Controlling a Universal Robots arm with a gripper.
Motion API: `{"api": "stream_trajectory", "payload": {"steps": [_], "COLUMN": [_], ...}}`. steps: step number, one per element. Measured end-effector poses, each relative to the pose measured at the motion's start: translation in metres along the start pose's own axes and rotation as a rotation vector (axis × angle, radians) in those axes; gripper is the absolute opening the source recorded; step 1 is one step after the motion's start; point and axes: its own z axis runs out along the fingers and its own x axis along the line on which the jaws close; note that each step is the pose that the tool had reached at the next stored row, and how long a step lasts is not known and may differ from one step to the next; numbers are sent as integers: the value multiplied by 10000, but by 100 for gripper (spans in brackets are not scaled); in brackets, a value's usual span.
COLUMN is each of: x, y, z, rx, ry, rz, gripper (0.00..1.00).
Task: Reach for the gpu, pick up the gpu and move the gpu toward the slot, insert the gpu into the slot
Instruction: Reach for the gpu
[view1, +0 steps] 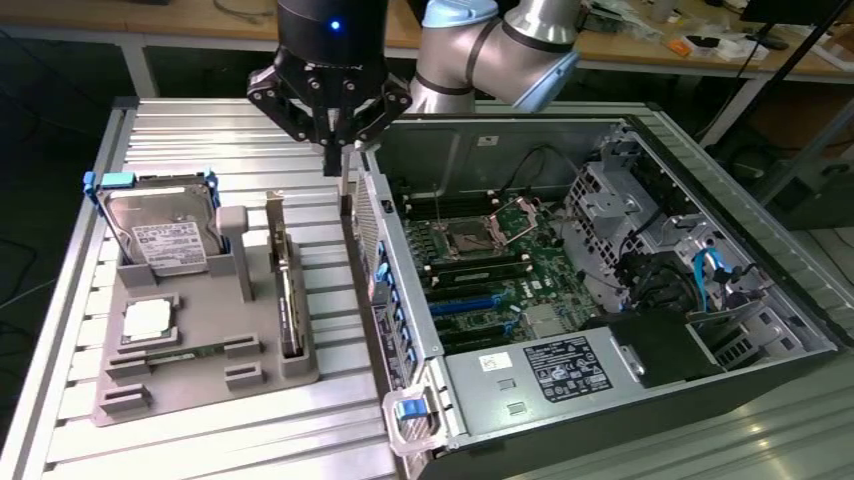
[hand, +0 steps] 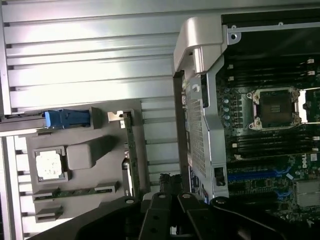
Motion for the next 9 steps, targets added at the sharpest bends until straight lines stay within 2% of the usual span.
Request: {"api": "stream_trajectory", "payload": {"steps": [9], "x": [341], "y": [-26], "z": [-10], "rx": [0], "ry": [0], "rz": [-1], "gripper": [11]}}
